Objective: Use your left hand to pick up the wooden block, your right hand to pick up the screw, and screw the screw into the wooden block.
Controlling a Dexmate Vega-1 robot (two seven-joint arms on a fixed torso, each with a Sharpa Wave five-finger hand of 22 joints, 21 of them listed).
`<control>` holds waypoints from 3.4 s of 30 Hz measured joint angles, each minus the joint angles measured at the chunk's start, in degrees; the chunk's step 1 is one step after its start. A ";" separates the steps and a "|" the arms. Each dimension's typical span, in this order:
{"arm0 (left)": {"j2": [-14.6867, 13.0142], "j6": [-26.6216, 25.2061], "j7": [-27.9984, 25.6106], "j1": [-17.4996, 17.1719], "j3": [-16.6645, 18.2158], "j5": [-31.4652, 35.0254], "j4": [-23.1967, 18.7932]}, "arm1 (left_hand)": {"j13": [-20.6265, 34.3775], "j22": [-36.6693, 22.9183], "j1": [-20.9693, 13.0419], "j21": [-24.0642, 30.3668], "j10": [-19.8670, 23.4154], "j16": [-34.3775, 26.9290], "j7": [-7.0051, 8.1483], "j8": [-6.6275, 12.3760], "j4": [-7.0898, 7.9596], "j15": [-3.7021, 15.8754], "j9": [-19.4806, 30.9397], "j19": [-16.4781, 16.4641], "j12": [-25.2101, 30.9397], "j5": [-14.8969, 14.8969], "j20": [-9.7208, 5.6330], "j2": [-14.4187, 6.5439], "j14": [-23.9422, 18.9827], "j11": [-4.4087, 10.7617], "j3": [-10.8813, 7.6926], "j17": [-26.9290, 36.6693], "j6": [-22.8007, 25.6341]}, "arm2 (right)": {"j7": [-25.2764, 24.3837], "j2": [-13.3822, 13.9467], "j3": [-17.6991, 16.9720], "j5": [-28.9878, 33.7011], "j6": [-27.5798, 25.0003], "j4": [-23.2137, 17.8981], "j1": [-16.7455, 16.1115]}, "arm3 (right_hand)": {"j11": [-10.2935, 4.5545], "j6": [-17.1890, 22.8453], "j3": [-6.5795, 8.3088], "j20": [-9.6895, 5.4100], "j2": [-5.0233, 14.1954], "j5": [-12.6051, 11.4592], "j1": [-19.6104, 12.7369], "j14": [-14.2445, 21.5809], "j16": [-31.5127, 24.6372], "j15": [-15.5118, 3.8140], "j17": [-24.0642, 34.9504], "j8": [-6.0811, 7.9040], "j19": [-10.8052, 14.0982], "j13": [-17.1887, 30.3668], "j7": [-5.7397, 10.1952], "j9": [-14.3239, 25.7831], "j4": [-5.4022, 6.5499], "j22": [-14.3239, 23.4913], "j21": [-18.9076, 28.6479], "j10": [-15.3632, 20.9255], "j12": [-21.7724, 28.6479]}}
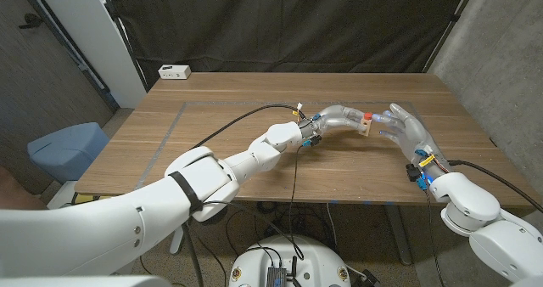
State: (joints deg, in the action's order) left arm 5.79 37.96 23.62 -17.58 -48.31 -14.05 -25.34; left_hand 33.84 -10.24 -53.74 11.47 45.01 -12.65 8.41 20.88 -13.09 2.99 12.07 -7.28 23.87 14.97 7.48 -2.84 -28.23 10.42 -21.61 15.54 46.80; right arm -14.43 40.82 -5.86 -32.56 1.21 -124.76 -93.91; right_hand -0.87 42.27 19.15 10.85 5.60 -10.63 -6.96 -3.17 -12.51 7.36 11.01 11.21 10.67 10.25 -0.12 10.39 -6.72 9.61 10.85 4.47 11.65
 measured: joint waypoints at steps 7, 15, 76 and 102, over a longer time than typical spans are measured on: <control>-0.59 0.08 0.02 -0.65 0.00 0.22 -1.53 | 0.00 0.00 -0.14 0.00 0.12 0.00 0.00 0.00 0.00 0.00 0.00 0.00 0.00 -0.21 0.00 -0.14 0.00 0.13 0.00 0.00 0.00 | -0.08 -0.57 -0.28 0.43 0.15 -0.20 -0.25 | 0.89 -3.14 0.00 0.00 0.00 0.00 0.00 0.32 0.00 0.32 0.07 -1.07 0.00 0.00 1.13 0.01 0.00 0.00 0.00 -0.93 -0.64; -1.24 -0.12 0.01 -1.32 -0.11 0.35 -3.28 | 0.00 0.00 -0.14 0.00 0.12 0.00 0.00 0.00 0.00 0.00 0.00 0.00 0.00 -0.22 0.00 -0.14 0.00 0.15 0.00 0.00 0.00 | 0.31 -0.78 -0.42 0.73 0.25 -0.20 -0.28 | 1.22 -7.20 0.00 0.33 0.00 0.00 0.00 -0.65 0.68 0.81 0.07 -1.72 -0.33 0.00 1.98 0.01 0.00 0.00 0.00 -3.10 -1.29; -0.04 -1.23 -1.18 -0.81 -0.72 1.16 -2.29 | 0.00 0.00 0.09 0.00 0.13 0.00 0.00 0.00 0.00 -0.01 0.00 0.00 0.00 -0.21 0.00 0.09 0.01 0.13 0.00 0.00 0.00 | 4.65 0.78 -0.44 -1.59 1.29 2.77 1.32 | 0.43 -4.89 -0.17 1.02 -0.68 0.00 0.68 -2.79 1.11 1.12 0.17 0.85 -2.07 0.14 1.15 0.12 0.17 -0.02 -0.29 -4.96 -0.62; 0.82 -0.89 -0.91 0.08 -0.62 0.84 0.18 | 0.00 0.00 -0.14 0.00 -0.05 0.00 0.00 0.03 -0.09 -0.01 0.01 0.00 0.00 -0.21 0.00 -0.14 0.01 0.05 -0.09 0.00 0.03 | 3.55 0.64 -0.41 -2.01 0.32 2.43 0.75 | -0.17 -1.30 -0.17 0.50 -0.67 0.00 0.67 -2.04 0.77 0.82 0.18 1.56 -1.54 0.15 0.83 0.12 0.16 -0.01 0.00 -2.69 -0.39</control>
State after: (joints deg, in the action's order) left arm 6.62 37.07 22.71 -17.50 -48.93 -13.21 -25.16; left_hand 33.84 -10.24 -53.88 11.47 44.96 -12.65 8.41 20.91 -13.19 2.98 12.09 -7.28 23.87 14.75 7.48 -2.98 -28.22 10.47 -21.70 15.54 46.83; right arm -10.89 41.46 -6.26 -34.57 1.52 -122.32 -93.16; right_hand -1.04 40.97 18.99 11.35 4.93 -10.63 -6.29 -5.21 -11.75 8.19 11.19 12.77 9.12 10.40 0.71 10.51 -6.55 9.59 10.86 1.78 11.26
